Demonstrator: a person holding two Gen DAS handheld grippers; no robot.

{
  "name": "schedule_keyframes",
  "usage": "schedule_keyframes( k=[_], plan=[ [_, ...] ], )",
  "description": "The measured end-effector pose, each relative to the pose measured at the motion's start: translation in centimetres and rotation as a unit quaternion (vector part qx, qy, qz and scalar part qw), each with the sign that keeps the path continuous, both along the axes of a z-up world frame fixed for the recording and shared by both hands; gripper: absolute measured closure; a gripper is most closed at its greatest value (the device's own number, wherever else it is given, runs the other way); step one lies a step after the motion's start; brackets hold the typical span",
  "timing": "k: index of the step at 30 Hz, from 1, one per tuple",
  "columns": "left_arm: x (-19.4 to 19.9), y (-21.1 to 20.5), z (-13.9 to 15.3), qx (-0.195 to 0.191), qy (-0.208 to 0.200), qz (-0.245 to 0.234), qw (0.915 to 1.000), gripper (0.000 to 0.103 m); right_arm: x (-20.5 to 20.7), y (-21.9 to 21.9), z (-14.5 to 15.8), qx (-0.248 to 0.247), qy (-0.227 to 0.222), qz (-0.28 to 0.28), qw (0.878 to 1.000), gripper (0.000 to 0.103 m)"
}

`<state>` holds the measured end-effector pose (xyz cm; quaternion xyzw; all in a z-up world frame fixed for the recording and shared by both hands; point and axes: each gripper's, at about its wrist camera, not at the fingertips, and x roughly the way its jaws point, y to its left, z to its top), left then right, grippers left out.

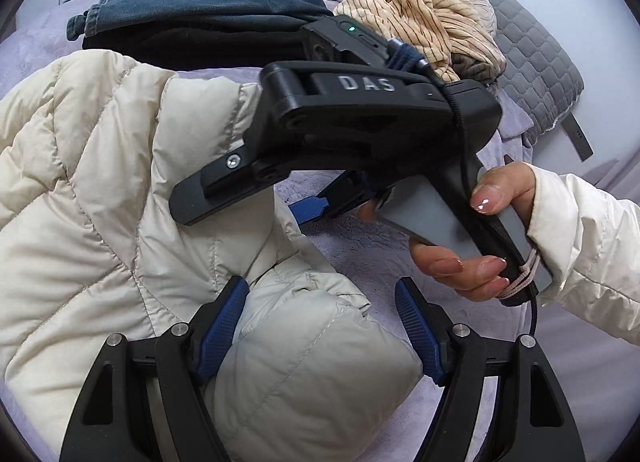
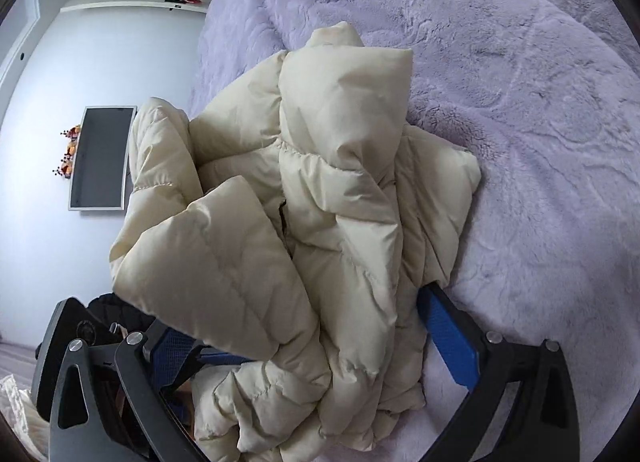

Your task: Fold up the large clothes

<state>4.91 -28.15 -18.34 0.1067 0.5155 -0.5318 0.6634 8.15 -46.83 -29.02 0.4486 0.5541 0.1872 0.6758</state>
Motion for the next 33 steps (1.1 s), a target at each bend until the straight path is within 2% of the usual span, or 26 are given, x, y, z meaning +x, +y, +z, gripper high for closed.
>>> schedule_keyframes(
  k=[5,10,14,17,19,21,24,29,32,33],
  plan=[
    [0.3,0.4,0.5,0.007,0.003,0.018,0.9998,0.027,0.3,-0.1,-2.0,0.035,0.01,-0.031,0.999,0.0],
    [1.3,3.1,2.7,0.001,0.012,0.054,0.9984,0.027,0.1,-0.2,-2.5,0.037,0.01,-0.045,0.998,0.001],
    [3.4,7.8,4.7,-0.005,0.017,0.119,0.9927,0.027,-0.4,-0.3,-2.7,0.037,0.007,-0.045,0.998,0.001],
    [5.6,12.5,5.2,-0.017,0.034,0.186,0.9818,0.027,-0.7,-0.4,-2.9,0.038,0.007,-0.046,0.998,0.001],
    [7.4,15.3,4.3,-0.021,0.056,0.227,0.972,0.011,-0.7,-0.3,-2.9,0.038,0.008,-0.047,0.998,0.001],
    [9.2,17.7,2.5,-0.03,0.09,0.265,0.9595,0.009,-0.7,-0.3,-3.0,0.037,0.008,-0.046,0.998,0.001],
    [11.2,18.8,-0.9,-0.044,0.148,0.271,0.9502,0.009,-0.7,-0.1,-2.9,0.035,0.008,-0.044,0.998,0.001],
    [12.8,16.9,-5.3,-0.044,0.191,0.243,0.9499,0.009,-0.7,0.0,-2.7,0.033,0.008,-0.045,0.998,0.0],
    [12.9,15.1,-6.2,-0.043,0.189,0.233,0.9529,0.009,-0.7,0.1,-2.5,0.031,0.009,-0.044,0.998,0.0],
    [12.8,14.6,-6.5,-0.041,0.186,0.232,0.9539,0.005,-0.6,0.2,-2.4,0.03,0.009,-0.045,0.998,0.0]
  ],
)
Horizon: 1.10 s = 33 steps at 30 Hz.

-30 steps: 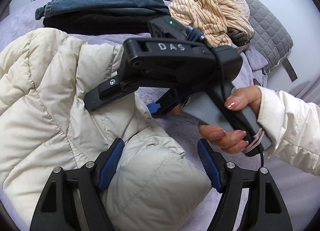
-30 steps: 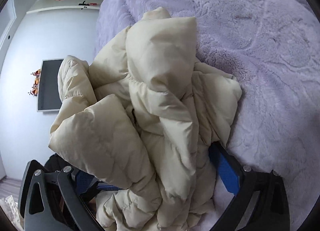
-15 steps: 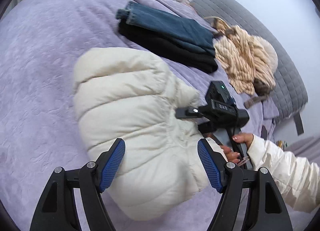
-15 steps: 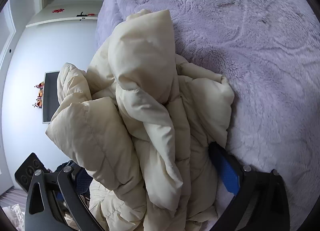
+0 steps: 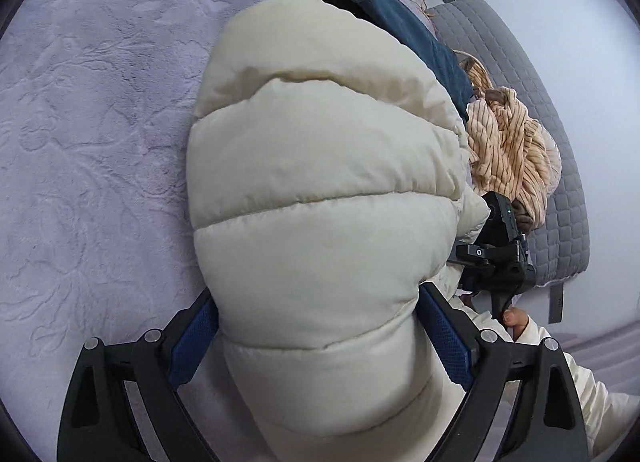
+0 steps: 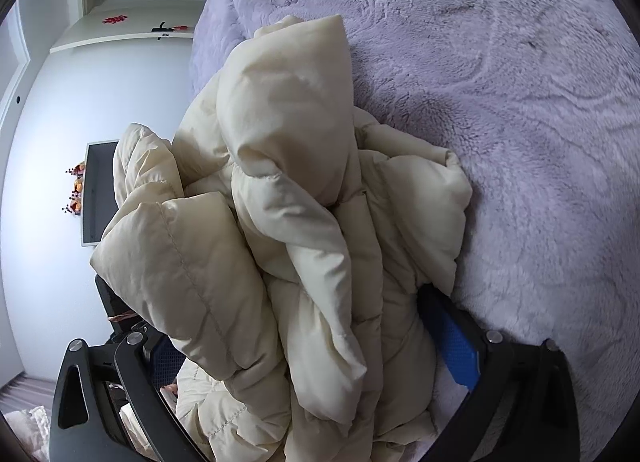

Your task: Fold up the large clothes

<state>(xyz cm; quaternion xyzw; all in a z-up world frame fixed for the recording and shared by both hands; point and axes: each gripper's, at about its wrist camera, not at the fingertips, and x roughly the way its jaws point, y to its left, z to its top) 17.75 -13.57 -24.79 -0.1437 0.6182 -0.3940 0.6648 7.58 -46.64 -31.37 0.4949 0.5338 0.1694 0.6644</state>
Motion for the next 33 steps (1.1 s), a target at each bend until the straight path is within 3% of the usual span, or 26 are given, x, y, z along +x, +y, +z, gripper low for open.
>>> schedule_keyframes(
  k=[10,12,14,16,19,26,33],
  plan=[
    [-0.9,-4.2,-0.4,0.075,-0.041,-0.008,0.9963,0.003,0.3,1.3,0.8,-0.021,0.008,0.001,1.0,0.001],
    [-1.2,-4.4,-0.1,0.085,-0.05,-0.004,0.9951,0.005,0.2,1.2,1.0,-0.023,0.012,-0.008,1.0,0.008],
    [-1.6,-4.6,0.5,0.096,-0.065,-0.007,0.9933,0.011,-0.3,1.0,1.3,-0.02,0.016,-0.018,1.0,0.035],
    [-2.1,-4.9,1.2,0.103,-0.077,-0.012,0.9916,0.015,-0.6,1.1,1.9,-0.022,0.01,-0.019,1.0,0.048],
    [-2.4,-5.0,2.4,0.105,-0.09,-0.017,0.9902,0.021,-1.0,1.4,2.9,-0.027,0.004,-0.021,0.999,0.057],
    [-3.6,-4.4,6.4,0.109,-0.11,-0.018,0.9878,0.022,-2.1,2.1,5.3,-0.005,-0.004,-0.033,0.999,0.059],
    [-5.2,-0.4,9.3,0.117,-0.111,-0.01,0.9868,0.022,-3.2,5.2,7.7,0.009,-0.007,-0.025,1.0,0.059]
  ],
)
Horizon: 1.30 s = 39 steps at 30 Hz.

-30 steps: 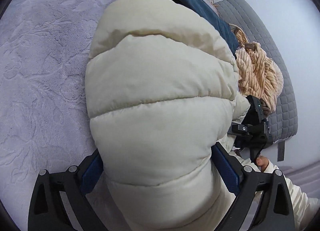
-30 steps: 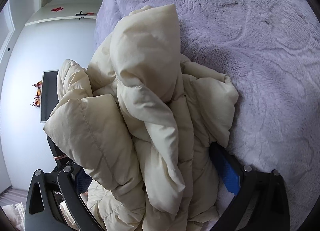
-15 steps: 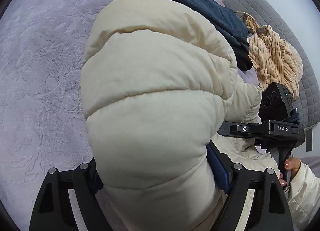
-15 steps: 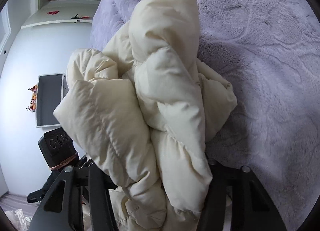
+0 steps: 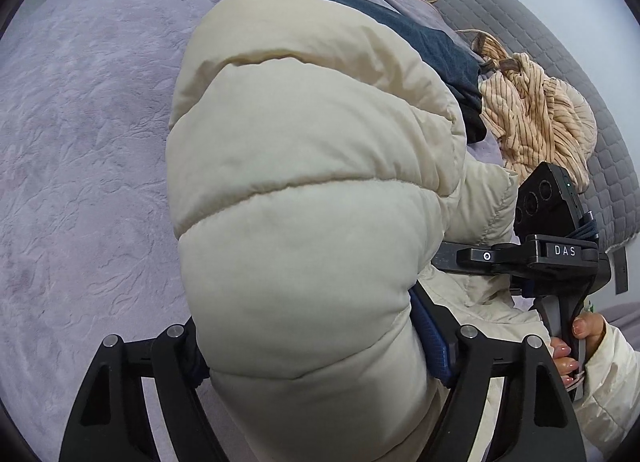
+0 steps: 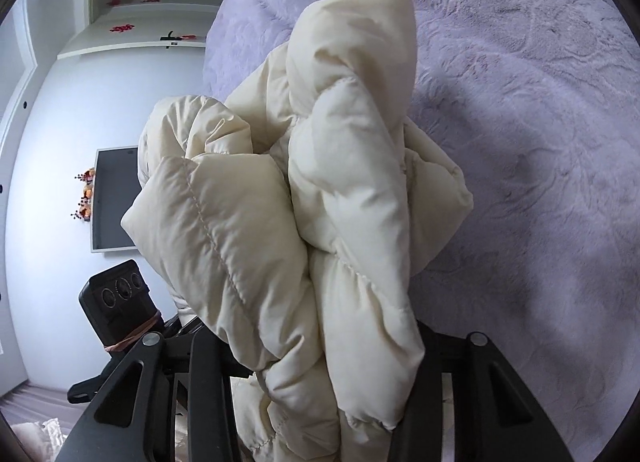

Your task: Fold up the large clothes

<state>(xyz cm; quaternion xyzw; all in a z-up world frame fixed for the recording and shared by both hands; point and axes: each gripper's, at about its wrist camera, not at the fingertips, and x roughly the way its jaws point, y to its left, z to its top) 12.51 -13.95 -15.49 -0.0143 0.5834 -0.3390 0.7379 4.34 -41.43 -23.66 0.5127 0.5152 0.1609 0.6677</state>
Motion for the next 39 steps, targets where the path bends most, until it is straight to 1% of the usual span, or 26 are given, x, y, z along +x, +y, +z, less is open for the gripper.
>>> schedule_keyframes(
  k=[4,8,13,18,21,29,31,33,34,35,37,38,39],
  plan=[
    [-1.2,3.4,1.1,0.011,-0.003,0.008,0.9999,0.022,-0.6,2.7,0.8,0.008,0.0,0.009,1.0,0.059],
    [-2.5,7.5,0.8,0.027,0.006,0.023,0.9994,0.022,-1.0,5.8,0.5,0.019,0.008,0.021,1.0,0.059],
    [-4.2,11.6,-0.6,0.056,0.024,0.041,0.9973,0.022,-1.0,9.9,-1.0,0.027,0.029,0.043,0.998,0.059],
    [-5.6,14.2,-3.4,0.08,0.043,0.056,0.9942,0.022,-0.7,13.2,-2.5,0.016,0.048,0.065,0.997,0.059],
    [-6.2,14.7,-5.1,0.091,0.048,0.061,0.9928,0.021,-0.1,14.1,-3.2,0.001,0.061,0.071,0.996,0.059],
    [-6.3,14.3,-7.2,0.103,0.041,0.073,0.9912,0.015,1.0,14.4,-3.5,-0.022,0.082,0.063,0.994,0.058],
    [-6.2,14.3,-7.5,0.104,0.043,0.075,0.9908,0.015,0.4,15.0,-2.9,-0.025,0.087,0.06,0.994,0.056],
    [-6.2,14.3,-7.6,0.105,0.043,0.076,0.9906,0.013,0.2,16.6,-2.2,-0.035,0.092,0.058,0.993,0.054],
    [-6.2,14.3,-7.7,0.105,0.044,0.076,0.9906,0.012,0.4,17.0,-1.6,-0.043,0.095,0.059,0.993,0.051],
    [-6.2,14.2,-7.8,0.105,0.045,0.077,0.9904,0.012,-0.1,17.3,-1.0,-0.052,0.1,0.062,0.992,0.046],
    [-6.1,14.0,-7.8,0.106,0.046,0.079,0.9902,0.012,0.0,17.3,0.0,-0.073,0.108,0.066,0.989,0.041],
    [-6.1,14.1,-7.9,0.106,0.046,0.08,0.9901,0.011,0.0,17.2,0.7,-0.085,0.109,0.069,0.988,0.04],
    [-5.9,13.1,-7.8,0.107,0.046,0.081,0.9899,0.011,-0.1,17.0,1.5,-0.097,0.109,0.071,0.987,0.04]
  ],
)
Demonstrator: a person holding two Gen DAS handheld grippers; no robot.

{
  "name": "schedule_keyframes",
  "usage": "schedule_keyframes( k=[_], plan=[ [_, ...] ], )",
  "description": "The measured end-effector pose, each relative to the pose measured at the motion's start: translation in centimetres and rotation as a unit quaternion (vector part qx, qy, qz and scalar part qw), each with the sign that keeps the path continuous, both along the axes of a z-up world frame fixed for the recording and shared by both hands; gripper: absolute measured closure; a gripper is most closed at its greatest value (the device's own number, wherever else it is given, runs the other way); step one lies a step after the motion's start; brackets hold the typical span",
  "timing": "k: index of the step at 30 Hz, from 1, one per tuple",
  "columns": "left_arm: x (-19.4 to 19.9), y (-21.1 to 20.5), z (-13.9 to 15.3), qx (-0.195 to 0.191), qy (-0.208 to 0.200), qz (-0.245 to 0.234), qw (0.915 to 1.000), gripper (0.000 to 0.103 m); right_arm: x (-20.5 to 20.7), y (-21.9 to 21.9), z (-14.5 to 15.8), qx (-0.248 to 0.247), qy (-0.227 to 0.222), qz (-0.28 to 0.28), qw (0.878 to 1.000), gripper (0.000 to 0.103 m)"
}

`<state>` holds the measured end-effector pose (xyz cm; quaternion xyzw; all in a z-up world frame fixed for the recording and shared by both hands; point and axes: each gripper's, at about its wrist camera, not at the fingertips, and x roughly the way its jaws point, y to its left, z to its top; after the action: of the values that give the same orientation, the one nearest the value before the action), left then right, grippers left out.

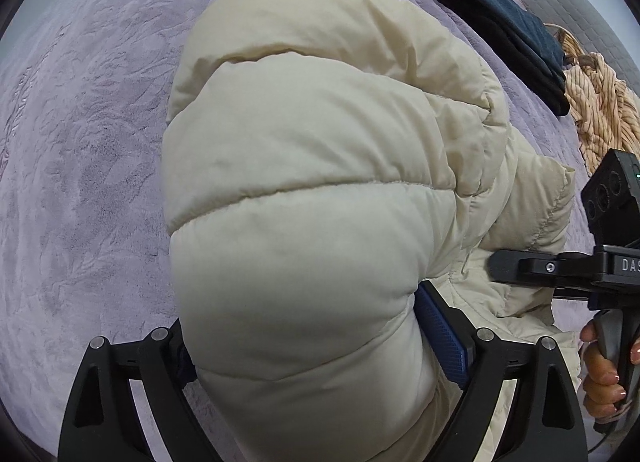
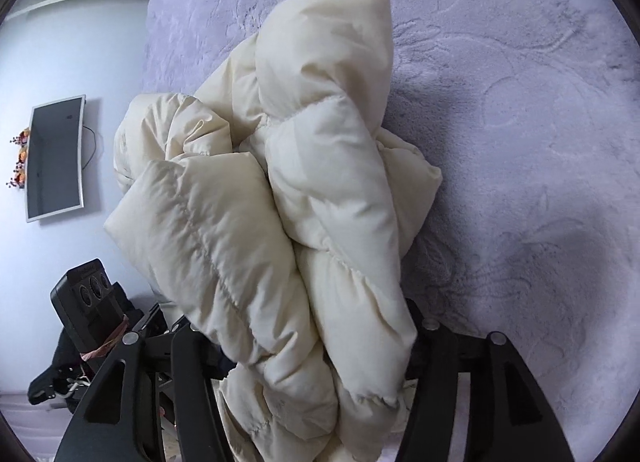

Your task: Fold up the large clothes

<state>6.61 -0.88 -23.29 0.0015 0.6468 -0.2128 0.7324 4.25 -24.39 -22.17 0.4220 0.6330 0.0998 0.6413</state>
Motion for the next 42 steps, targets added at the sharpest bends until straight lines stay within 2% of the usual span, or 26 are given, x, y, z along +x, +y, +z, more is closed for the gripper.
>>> schedule_keyframes(
  k=[6,7,8,9,10,11,13,15,17,20,22,25,27,28,31,33,35,37,42],
  plan=[
    [-0.1,0.5,-0.1,-0.001,0.001,0.003,1.0,0.01,-1.0,0.4,7.1,-0.092,-0.027,0.023,0.995,0.04],
    [0.0,0.5,-0.1,-0.001,0.001,0.003,1.0,0.01,-1.3,0.8,8.4,-0.101,-0.038,0.028,0.994,0.046],
    [-0.1,0.5,-0.1,-0.001,0.001,0.003,1.0,0.01,-1.6,1.3,9.6,-0.103,-0.05,0.033,0.993,0.067],
    [-0.1,0.4,-0.1,-0.001,0.001,0.003,1.0,0.01,-1.8,2.0,10.5,-0.101,-0.057,0.041,0.992,0.076],
    [0.0,0.4,-0.1,-0.001,0.001,0.003,1.0,0.01,-2.0,2.7,11.3,-0.101,-0.063,0.047,0.992,0.083],
    [0.0,0.4,-0.1,-0.001,0.002,0.003,1.0,0.01,-2.2,3.6,12.0,-0.1,-0.073,0.055,0.991,0.084],
    [0.0,0.3,-0.1,0.0,0.001,0.002,1.0,0.01,-3.3,4.7,12.1,-0.099,-0.084,0.081,0.988,0.086],
    [-0.1,0.4,-0.1,0.0,0.002,0.001,1.0,0.01,-4.0,6.3,11.6,-0.12,-0.087,0.112,0.983,0.086],
    [0.0,0.4,0.0,0.0,0.003,-0.001,1.0,0.01,-5.4,5.7,9.3,-0.144,-0.075,0.132,0.978,0.086],
    [0.1,0.7,0.9,-0.002,0.006,-0.007,1.0,0.01,-6.2,5.8,6.8,-0.158,-0.051,0.134,0.977,0.086],
    [0.1,1.2,2.4,0.0,-0.01,-0.011,0.9999,0.011,-6.6,5.3,5.5,-0.154,-0.04,0.124,0.979,0.087],
    [0.1,2.1,5.4,0.004,-0.047,-0.026,0.9985,0.022,-6.6,5.4,4.7,-0.157,-0.035,0.118,0.98,0.087],
    [0.2,2.6,7.6,-0.001,-0.071,-0.038,0.9968,0.046,-6.2,5.9,4.6,-0.159,-0.036,0.115,0.98,0.087],
    [0.3,2.6,8.6,-0.007,-0.079,-0.045,0.9959,0.051,-5.9,6.0,4.5,-0.16,-0.037,0.116,0.98,0.087],
    [1.2,1.7,11.7,-0.056,-0.094,-0.076,0.9911,0.053,-5.8,6.5,4.7,-0.169,-0.041,0.121,0.977,0.087],
    [1.8,0.0,12.6,-0.085,-0.096,-0.101,0.9866,0.053,-6.0,8.1,4.6,-0.17,-0.042,0.119,0.977,0.087],
    [2.3,-2.0,12.0,-0.086,-0.098,-0.121,0.9841,0.053,-6.3,8.2,4.5,-0.171,-0.042,0.117,0.978,0.087],
    [3.2,-3.9,10.1,-0.074,-0.087,-0.128,0.9852,0.053,-7.2,8.2,4.8,-0.177,-0.044,0.117,0.976,0.087],
    [5.8,-6.0,4.1,-0.053,-0.049,-0.103,0.9921,0.053,-7.6,9.4,3.6,-0.198,-0.046,0.103,0.974,0.089]
  ],
)
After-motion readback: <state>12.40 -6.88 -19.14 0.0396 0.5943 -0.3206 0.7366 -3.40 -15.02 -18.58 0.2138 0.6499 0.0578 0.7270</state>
